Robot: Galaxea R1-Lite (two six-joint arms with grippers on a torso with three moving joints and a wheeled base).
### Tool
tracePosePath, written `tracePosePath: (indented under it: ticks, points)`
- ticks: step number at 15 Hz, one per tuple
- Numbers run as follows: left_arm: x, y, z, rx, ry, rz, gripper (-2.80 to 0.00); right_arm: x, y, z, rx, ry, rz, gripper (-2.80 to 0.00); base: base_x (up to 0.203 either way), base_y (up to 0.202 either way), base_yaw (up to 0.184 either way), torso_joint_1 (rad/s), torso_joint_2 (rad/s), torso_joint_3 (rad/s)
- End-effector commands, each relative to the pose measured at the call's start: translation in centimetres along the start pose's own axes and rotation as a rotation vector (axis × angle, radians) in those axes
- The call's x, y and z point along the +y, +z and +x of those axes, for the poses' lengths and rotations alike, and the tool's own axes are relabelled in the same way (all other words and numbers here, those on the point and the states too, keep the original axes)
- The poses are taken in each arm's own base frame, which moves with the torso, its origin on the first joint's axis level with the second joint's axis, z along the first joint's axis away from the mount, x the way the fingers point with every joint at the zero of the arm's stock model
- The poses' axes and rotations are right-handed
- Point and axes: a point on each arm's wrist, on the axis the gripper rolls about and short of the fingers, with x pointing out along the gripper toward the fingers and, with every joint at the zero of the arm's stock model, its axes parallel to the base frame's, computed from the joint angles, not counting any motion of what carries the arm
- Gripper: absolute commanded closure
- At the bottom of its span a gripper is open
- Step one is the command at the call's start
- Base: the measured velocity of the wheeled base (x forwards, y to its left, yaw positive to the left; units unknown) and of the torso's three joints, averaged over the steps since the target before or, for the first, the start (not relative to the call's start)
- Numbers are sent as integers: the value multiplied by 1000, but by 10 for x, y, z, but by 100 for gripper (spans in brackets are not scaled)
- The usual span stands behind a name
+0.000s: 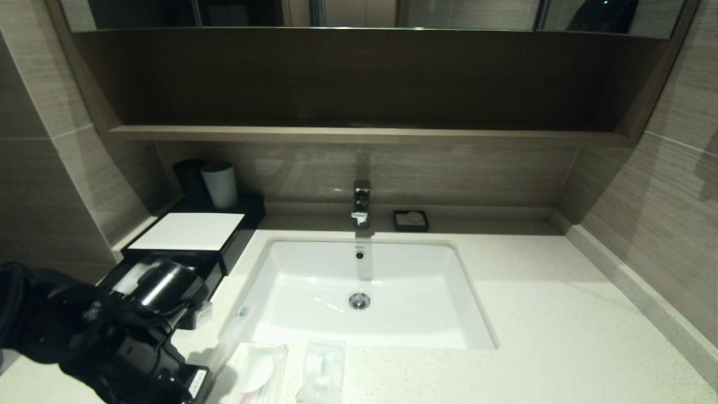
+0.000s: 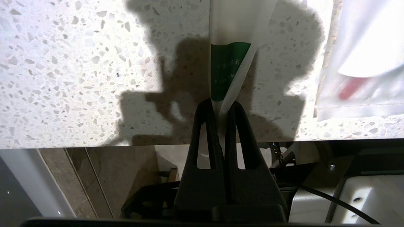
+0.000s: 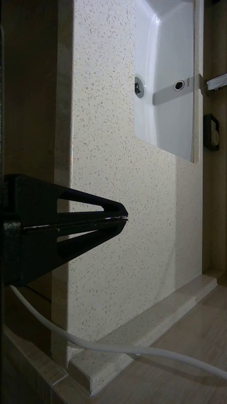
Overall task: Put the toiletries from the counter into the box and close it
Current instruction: Pick up the bathroom toiletry, then place the bathroom toiletry into the drawer
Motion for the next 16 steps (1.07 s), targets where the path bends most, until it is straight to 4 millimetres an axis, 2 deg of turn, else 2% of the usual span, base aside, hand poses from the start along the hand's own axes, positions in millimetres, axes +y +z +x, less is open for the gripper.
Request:
tracePosePath:
  ticks: [1,10,12,16]
  points:
    - [0,-1,-7,-33,4,-1,0,0,0,0,0,1,0,0,0,0,0,0,0,0]
    - [4,1,-48,-218,51,-43,0,0,0,0,0,0,0,0,0,0,0,0,0,0]
    - [9,7,-58,-225,60,-74,0,0,0,0,0,0,0,0,0,0,0,0,0,0]
    - [27,26,-90,-257,88,-150,0,0,0,0,0,0,0,0,0,0,0,0,0,0]
